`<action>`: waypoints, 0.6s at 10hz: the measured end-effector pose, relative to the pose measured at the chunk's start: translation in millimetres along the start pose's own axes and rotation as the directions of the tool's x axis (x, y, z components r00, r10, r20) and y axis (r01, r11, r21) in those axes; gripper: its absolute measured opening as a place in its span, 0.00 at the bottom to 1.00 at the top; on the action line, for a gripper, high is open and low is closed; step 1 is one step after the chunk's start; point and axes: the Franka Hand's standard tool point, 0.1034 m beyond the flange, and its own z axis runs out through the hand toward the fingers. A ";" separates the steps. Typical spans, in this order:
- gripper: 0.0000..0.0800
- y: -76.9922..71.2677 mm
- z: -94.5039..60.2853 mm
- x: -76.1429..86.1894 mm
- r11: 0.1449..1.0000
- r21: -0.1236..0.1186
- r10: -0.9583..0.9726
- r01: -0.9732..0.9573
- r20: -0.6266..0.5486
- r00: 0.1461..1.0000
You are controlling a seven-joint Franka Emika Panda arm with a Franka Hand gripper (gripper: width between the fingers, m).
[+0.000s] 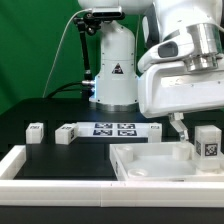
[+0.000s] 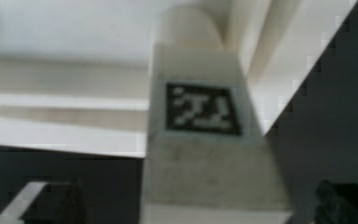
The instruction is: Assemble one leg
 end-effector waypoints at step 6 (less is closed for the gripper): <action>0.81 -10.6 7.3 13.4 0.994 0.102 -0.014 -0.031 0.411 0.911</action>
Offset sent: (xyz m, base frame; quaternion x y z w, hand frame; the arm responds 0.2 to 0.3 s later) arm 0.0092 -0.0044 -0.0005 -0.0040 -0.2555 0.0002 0.9668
